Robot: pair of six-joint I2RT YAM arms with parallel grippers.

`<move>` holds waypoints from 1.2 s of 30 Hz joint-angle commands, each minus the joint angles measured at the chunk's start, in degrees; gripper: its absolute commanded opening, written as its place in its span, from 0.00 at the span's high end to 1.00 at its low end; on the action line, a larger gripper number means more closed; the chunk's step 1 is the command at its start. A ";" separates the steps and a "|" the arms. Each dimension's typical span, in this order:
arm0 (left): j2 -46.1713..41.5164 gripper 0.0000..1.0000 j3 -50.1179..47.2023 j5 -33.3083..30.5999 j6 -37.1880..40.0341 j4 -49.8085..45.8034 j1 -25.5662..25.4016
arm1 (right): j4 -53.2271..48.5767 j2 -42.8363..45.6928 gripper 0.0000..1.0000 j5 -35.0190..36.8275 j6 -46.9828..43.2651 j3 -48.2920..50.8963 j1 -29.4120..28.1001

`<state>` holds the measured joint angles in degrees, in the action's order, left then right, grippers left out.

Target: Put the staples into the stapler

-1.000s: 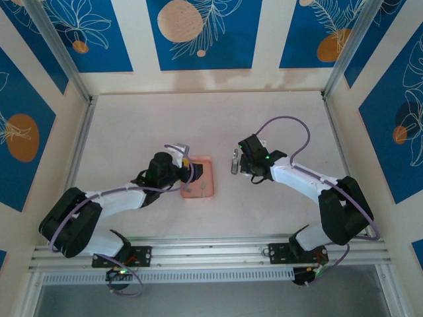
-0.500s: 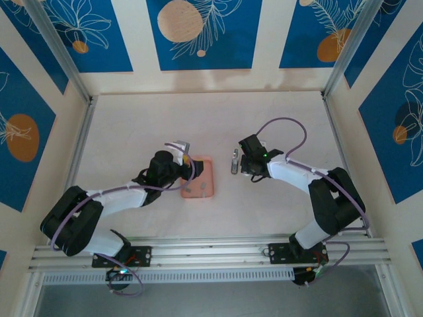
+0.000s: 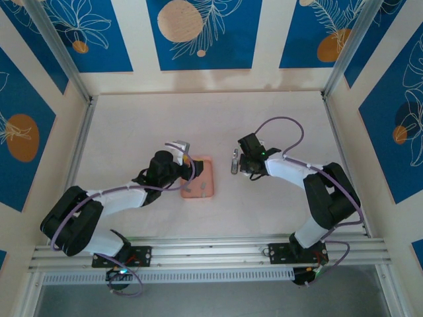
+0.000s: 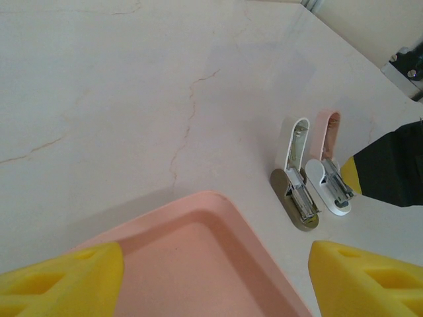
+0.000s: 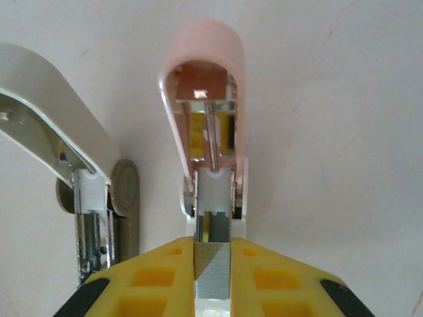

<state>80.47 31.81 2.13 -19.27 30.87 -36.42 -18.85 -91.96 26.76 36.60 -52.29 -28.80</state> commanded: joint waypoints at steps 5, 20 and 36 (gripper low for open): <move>0.91 0.26 0.88 -1.12 1.16 1.73 -0.42 | 0.39 -1.95 0.83 -0.16 -1.36 -2.68 0.49; 2.33 0.26 1.26 -0.64 0.81 2.74 -0.44 | -0.01 -3.00 0.83 -0.13 -1.07 -2.01 0.67; 1.89 0.26 1.13 -0.66 0.81 2.47 -0.41 | -0.30 -4.49 0.83 -0.40 -0.48 -1.73 0.41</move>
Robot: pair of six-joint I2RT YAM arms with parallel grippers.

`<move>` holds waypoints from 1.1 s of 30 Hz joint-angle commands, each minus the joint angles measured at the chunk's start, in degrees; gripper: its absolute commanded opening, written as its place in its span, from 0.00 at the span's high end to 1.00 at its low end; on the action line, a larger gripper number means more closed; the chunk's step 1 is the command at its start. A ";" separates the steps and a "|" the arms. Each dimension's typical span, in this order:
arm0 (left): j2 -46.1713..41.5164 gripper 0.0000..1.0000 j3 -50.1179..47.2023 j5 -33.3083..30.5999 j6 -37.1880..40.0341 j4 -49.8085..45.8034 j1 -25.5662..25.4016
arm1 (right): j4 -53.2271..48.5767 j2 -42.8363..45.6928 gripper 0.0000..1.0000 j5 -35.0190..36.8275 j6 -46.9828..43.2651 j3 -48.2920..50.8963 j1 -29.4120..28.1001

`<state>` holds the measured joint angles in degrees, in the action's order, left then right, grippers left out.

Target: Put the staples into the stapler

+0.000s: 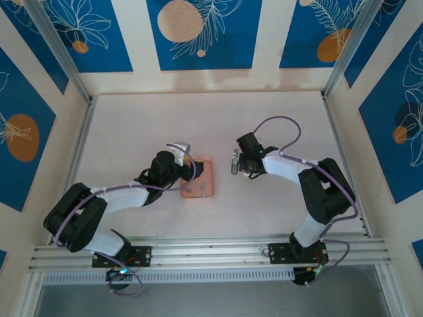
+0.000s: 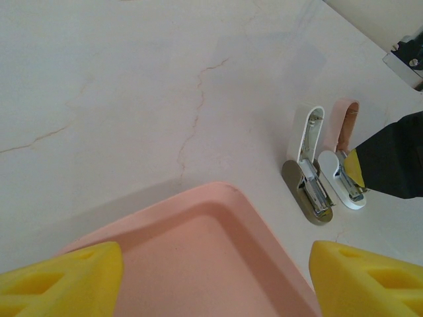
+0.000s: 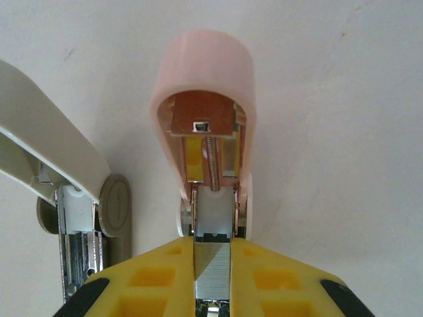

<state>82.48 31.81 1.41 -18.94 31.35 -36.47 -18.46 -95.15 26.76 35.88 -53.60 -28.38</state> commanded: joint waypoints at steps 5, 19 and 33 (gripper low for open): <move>-0.04 0.26 0.99 0.08 0.48 2.08 -0.38 | -1.06 -1.30 0.82 -0.56 0.26 -0.61 -0.10; -0.03 0.25 0.95 0.11 0.48 2.39 -0.36 | -2.28 -1.53 0.75 -0.55 0.03 -2.21 -0.95; -1.33 0.26 0.53 -0.01 0.31 1.95 -0.41 | -4.63 4.18 0.66 0.22 -0.63 -3.17 -1.18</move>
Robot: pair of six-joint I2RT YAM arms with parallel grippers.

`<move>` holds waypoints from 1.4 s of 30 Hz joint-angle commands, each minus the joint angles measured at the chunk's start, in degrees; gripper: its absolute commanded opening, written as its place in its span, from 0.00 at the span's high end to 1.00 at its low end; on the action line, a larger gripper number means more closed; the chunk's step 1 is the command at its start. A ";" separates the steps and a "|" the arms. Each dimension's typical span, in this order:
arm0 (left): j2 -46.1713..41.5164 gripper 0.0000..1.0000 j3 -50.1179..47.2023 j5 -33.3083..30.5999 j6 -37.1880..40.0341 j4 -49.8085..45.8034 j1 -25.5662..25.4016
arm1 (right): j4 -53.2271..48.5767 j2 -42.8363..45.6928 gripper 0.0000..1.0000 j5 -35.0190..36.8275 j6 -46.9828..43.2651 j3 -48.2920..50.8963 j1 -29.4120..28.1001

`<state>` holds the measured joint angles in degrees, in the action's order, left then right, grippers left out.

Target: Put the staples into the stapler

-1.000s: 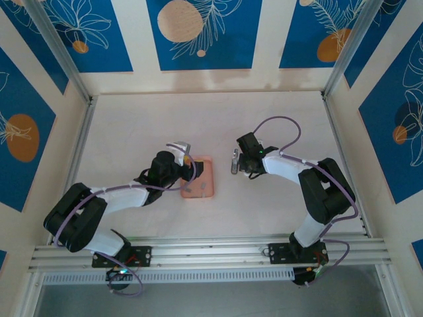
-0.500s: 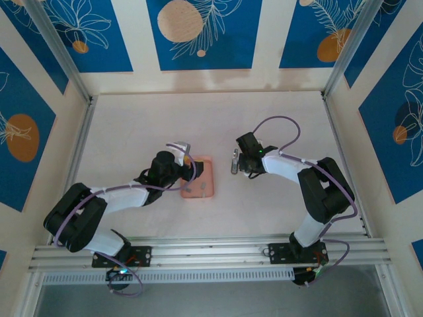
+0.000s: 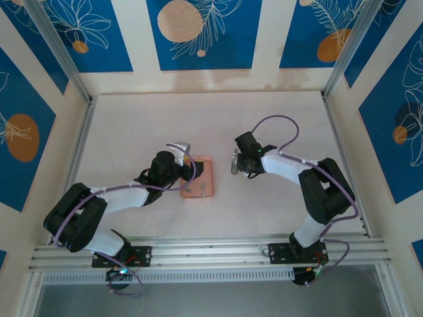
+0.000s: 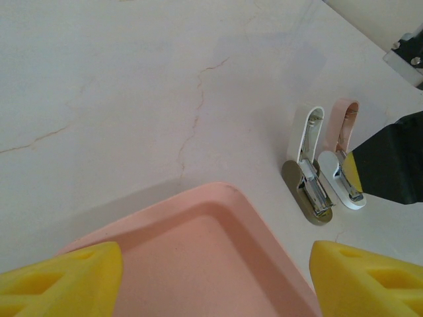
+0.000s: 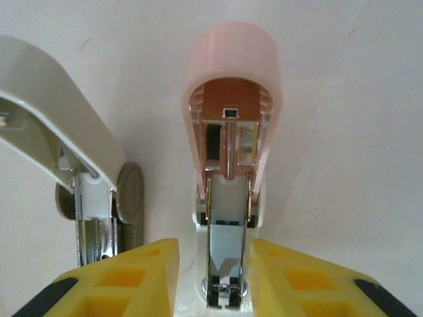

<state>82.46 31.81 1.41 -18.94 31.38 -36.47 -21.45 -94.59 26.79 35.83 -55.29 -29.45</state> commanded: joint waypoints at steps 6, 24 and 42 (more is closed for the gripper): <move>-1.24 0.25 0.53 0.17 0.13 2.12 -0.35 | -0.82 6.70 0.63 -7.20 0.40 -0.33 4.23; 0.03 0.25 0.71 0.43 -0.18 3.08 -0.39 | 12.70 5.14 0.52 -30.90 10.06 8.88 17.18; 0.40 0.25 0.89 0.44 -0.31 3.24 -0.36 | 13.09 1.14 0.56 -29.54 10.09 8.88 17.47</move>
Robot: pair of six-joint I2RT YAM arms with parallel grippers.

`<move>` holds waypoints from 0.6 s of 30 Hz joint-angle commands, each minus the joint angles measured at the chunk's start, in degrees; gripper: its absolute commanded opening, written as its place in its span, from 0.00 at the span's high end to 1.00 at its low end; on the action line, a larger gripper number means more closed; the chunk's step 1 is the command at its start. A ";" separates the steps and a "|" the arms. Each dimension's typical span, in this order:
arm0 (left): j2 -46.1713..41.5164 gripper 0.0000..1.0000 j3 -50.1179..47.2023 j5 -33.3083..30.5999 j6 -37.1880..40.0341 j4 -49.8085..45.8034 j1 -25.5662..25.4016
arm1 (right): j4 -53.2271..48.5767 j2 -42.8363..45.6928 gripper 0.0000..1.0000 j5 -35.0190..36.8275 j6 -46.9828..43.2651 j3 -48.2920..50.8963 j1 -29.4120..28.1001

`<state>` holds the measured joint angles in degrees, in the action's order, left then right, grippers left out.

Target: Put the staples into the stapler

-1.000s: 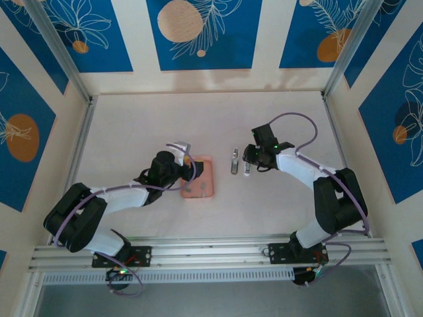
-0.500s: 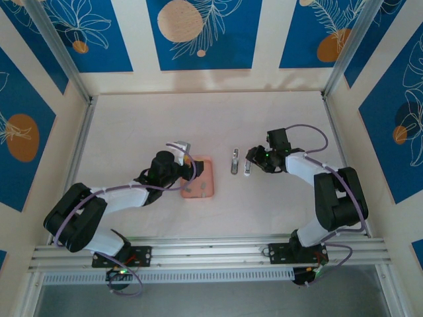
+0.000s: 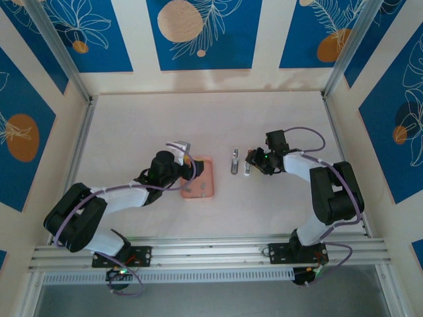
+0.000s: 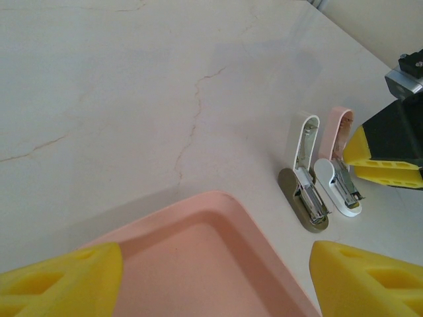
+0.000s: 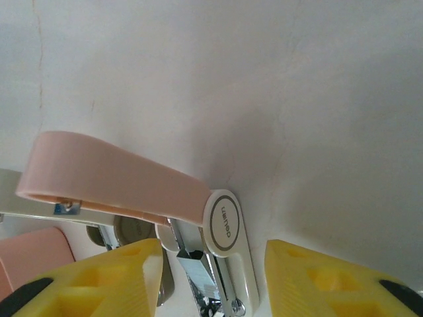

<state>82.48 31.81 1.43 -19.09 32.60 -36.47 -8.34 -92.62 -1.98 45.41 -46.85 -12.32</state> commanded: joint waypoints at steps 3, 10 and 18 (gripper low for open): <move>0.54 0.26 0.88 0.46 -0.33 2.20 -0.40 | -0.03 -1.51 0.57 -0.42 0.48 0.32 0.29; 0.61 0.25 1.09 0.33 -0.24 2.20 -0.36 | -0.65 -1.72 0.61 -0.32 0.30 0.44 0.14; 0.86 0.25 1.09 0.71 -0.51 2.31 -0.42 | -1.71 -0.64 0.65 -0.04 -0.06 0.88 -0.35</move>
<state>82.74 31.81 1.43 -19.11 33.41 -36.47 -8.49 -93.91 -1.93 45.54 -46.81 -12.36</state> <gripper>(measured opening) 0.745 0.357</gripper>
